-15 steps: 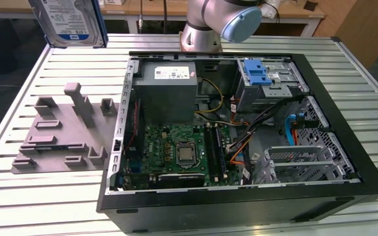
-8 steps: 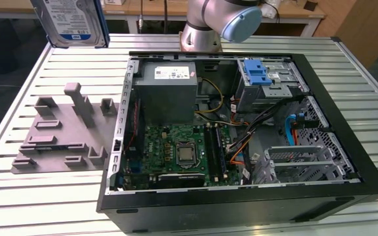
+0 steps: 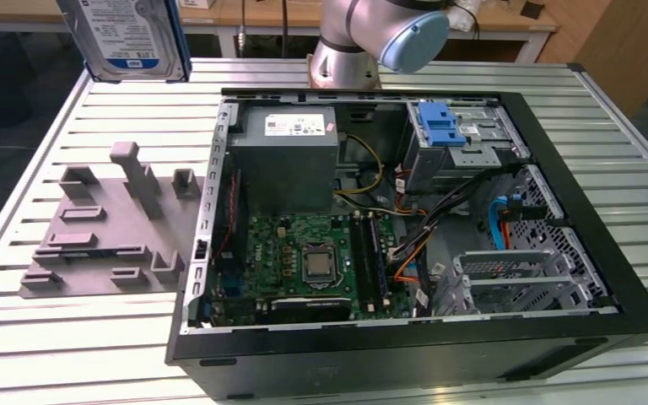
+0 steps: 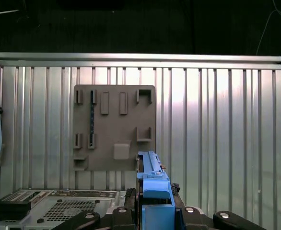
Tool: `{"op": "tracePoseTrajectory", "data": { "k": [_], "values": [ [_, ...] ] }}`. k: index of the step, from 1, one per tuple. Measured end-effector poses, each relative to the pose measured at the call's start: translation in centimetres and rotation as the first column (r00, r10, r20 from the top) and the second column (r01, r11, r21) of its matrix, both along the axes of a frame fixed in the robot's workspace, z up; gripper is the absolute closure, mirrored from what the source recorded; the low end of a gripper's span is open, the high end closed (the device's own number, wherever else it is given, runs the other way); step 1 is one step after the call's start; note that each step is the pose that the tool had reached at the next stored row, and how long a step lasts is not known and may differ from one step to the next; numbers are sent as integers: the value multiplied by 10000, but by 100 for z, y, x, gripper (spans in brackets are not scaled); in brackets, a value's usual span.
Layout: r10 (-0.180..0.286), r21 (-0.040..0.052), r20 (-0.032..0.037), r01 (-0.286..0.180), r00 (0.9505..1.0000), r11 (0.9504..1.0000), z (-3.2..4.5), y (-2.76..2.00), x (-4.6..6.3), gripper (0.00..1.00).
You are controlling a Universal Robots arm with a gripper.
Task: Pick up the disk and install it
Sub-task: 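Pick up the disk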
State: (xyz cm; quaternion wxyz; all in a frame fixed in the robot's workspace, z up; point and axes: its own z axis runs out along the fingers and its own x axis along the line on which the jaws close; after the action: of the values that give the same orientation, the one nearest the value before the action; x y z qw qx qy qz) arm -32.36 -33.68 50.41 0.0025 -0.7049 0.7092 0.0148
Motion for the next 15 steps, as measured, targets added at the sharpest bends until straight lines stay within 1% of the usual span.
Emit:
{"op": "tracePoseTrajectory", "data": {
  "k": [5,15],
  "values": [
    [1,0,1,-1,10000,10000,-1,0,5,64],
    [0,1,1,0,10000,10000,-1,0,57,64]
  ]
}}
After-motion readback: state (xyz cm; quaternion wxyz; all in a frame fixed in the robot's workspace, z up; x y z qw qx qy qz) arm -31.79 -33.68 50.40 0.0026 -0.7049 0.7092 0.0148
